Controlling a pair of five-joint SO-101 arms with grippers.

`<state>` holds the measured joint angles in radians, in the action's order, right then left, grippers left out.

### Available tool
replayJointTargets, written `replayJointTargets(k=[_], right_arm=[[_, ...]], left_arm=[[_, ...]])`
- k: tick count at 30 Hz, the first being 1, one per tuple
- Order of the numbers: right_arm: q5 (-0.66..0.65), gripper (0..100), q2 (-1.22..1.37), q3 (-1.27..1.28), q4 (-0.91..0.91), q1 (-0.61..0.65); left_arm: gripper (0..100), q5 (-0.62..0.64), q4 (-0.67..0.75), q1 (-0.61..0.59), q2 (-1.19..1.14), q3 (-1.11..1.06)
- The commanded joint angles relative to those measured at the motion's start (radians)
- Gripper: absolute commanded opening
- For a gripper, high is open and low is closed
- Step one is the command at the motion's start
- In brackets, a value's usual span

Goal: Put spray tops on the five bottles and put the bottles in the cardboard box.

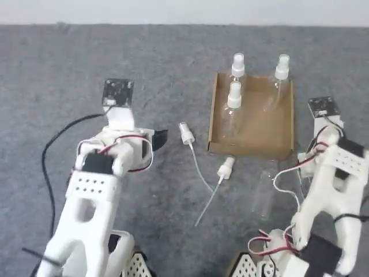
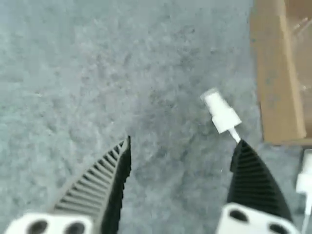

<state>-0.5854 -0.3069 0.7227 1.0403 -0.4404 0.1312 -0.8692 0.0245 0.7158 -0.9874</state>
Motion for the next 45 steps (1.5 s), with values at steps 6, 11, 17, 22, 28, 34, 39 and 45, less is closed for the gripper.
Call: replayJointTargets(k=[6, 11, 17, 22, 28, 34, 39, 45], right_arm=[[-0.018, 16.4, 0.015, 0.149, -0.18, -0.038], [-0.049, 6.1, 0.016, 0.193, -0.248, -0.059], [-0.123, 6.0, 0.016, 0.212, -0.251, -0.142], [-0.12, 14.1, 0.001, 0.193, -0.208, -0.157], [-0.104, 21.3, -0.031, -0.011, 0.019, -0.13], [0.003, 21.3, -0.14, -0.215, 0.228, -0.053], [0.003, 21.3, -0.285, -0.265, 0.387, -0.039], [-0.025, 21.3, -0.421, -0.12, 0.556, 0.176]], left_arm=[[30, 0.046, 0.026, 0.086, -0.264, 0.223], [30, 0.081, 0.031, 0.129, -0.445, 0.328], [30, 0.101, 0.026, 0.143, -0.651, 0.461], [30, 0.101, 0.023, 0.141, -0.694, 0.507], [30, 0.101, 0.025, 0.14, -0.694, 0.507], [30, 0.101, 0.031, 0.138, -0.694, 0.507], [30, 0.101, 0.028, 0.124, -0.694, 0.507], [30, 0.101, 0.031, 0.121, -0.694, 0.507]])
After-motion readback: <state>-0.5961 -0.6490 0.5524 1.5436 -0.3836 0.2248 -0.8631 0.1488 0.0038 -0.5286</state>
